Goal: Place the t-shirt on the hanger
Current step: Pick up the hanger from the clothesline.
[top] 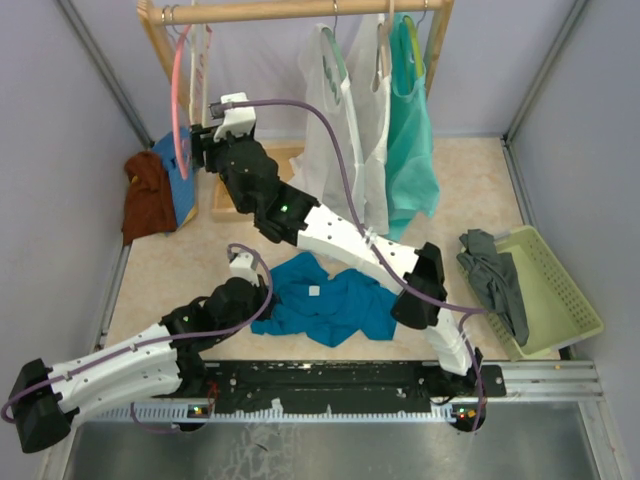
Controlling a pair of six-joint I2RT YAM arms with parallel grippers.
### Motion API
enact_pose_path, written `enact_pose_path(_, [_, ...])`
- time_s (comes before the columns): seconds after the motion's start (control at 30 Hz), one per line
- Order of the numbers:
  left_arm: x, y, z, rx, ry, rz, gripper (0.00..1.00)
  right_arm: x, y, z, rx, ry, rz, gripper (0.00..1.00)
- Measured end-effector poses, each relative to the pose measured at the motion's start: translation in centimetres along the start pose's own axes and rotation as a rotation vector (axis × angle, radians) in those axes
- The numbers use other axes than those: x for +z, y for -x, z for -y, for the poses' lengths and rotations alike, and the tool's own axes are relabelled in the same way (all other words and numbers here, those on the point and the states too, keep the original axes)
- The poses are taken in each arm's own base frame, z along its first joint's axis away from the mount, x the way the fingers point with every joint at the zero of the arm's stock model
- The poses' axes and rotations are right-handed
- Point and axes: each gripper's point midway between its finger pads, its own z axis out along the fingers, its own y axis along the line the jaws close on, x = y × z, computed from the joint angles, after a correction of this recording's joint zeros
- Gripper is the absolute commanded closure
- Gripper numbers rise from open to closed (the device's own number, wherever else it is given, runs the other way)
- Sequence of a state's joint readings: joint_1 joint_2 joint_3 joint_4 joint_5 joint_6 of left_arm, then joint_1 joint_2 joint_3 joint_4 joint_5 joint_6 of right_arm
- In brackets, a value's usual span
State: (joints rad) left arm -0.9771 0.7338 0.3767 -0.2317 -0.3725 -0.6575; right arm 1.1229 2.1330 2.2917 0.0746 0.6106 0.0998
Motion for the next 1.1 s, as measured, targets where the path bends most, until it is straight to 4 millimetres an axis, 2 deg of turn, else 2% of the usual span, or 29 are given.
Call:
enact_pose_path(0.1, [0.0, 0.0, 0.0, 0.000, 0.000, 0.000, 1.00, -0.4, 0.7, 0.7, -0.009, -0.021, 0.011, 0.39])
enact_pose_path(0.37, [0.1, -0.1, -0.1, 0.005, 0.003, -0.004, 1.00, -1.1, 4.3, 2.0, -0.015, -0.075, 0.084, 0.44])
enact_pose_path(0.6, [0.1, -0.1, -0.1, 0.007, 0.004, -0.005, 1.00, -1.0, 5.3, 3.0, -0.052, -0.111, 0.100, 0.53])
enact_pose_path(0.83, [0.0, -0.2, -0.1, 0.011, 0.007, -0.008, 1.00, -0.9, 8.5, 4.0, -0.040, -0.139, 0.156, 0.54])
enact_pose_path(0.97, [0.0, -0.1, -0.2, 0.013, 0.008, -0.010, 1.00, -0.5, 8.8, 4.4, -0.044, -0.148, 0.167, 0.53])
enact_pose_path(1.1, [-0.1, 0.0, -0.1, 0.011, 0.006, -0.006, 1.00, 0.1, 7.9, 4.6, -0.066, -0.153, 0.155, 0.44])
